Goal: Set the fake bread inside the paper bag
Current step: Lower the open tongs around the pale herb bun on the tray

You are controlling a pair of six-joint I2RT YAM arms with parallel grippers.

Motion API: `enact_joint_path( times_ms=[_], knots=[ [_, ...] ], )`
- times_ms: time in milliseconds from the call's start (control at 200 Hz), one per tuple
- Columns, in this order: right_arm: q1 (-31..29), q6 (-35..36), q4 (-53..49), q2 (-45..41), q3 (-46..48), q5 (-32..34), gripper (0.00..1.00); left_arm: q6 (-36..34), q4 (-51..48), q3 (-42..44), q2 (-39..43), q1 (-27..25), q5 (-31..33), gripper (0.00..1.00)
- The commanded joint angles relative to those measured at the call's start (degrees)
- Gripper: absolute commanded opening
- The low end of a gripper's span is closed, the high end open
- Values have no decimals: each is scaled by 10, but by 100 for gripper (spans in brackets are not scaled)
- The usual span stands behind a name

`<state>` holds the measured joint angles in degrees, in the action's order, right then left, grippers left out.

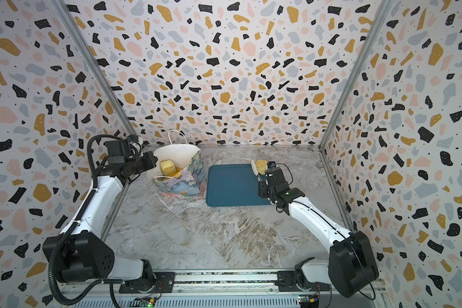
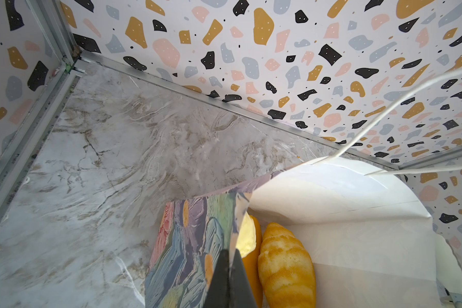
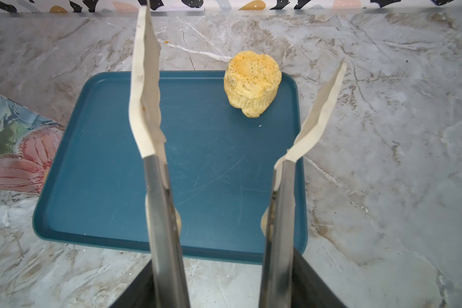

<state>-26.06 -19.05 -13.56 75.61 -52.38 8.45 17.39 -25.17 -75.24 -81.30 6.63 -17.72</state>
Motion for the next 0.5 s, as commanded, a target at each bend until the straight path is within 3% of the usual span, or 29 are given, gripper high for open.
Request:
enact_joint_path(
  times_ms=[0, 496],
  knots=[
    [5, 8, 27, 9, -8, -8, 65, 4, 30, 6, 11, -2, -13, 0],
    [24, 14, 49, 95, -29, -8, 65, 5, 31, 7, 12, -3, -12, 0]
  ],
)
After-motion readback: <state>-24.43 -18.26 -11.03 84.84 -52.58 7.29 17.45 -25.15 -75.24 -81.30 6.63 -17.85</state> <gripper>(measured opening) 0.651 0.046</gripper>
